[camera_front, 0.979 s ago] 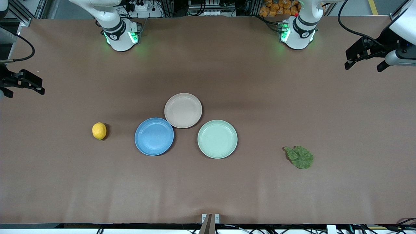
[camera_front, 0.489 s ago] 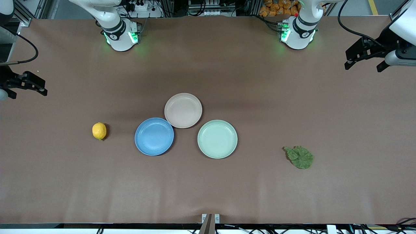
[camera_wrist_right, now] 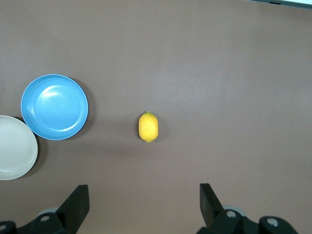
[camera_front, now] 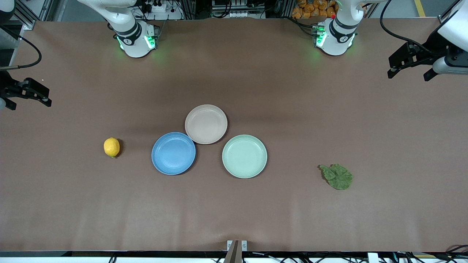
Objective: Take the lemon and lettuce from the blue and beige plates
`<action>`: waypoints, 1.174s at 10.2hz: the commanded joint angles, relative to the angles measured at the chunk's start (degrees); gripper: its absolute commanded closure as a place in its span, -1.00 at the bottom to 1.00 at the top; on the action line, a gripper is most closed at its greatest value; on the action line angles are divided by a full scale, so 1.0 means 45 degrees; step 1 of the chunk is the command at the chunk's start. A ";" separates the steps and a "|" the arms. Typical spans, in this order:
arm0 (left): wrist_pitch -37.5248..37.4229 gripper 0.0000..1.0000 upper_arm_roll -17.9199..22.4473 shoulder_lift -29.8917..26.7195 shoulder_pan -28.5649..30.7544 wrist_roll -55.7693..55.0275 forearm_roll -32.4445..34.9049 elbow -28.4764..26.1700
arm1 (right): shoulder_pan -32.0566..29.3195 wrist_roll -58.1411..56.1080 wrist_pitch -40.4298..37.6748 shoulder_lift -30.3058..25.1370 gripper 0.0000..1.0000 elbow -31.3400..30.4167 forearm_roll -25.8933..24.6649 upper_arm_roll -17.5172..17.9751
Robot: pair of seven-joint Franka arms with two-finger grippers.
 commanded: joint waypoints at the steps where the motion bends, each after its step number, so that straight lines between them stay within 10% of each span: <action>1: -0.0139 -1.00 -0.0057 -0.0105 0.0140 -0.0018 -0.0293 -0.0027 | -0.0263 0.0210 -0.0497 -0.0023 -1.00 0.0440 -0.0097 0.0160; 12: -0.0139 -1.00 -0.0057 -0.0085 0.0140 -0.0018 -0.0292 -0.0027 | -0.0204 0.1890 -0.1868 0.1091 -1.00 0.2121 -0.0018 0.0218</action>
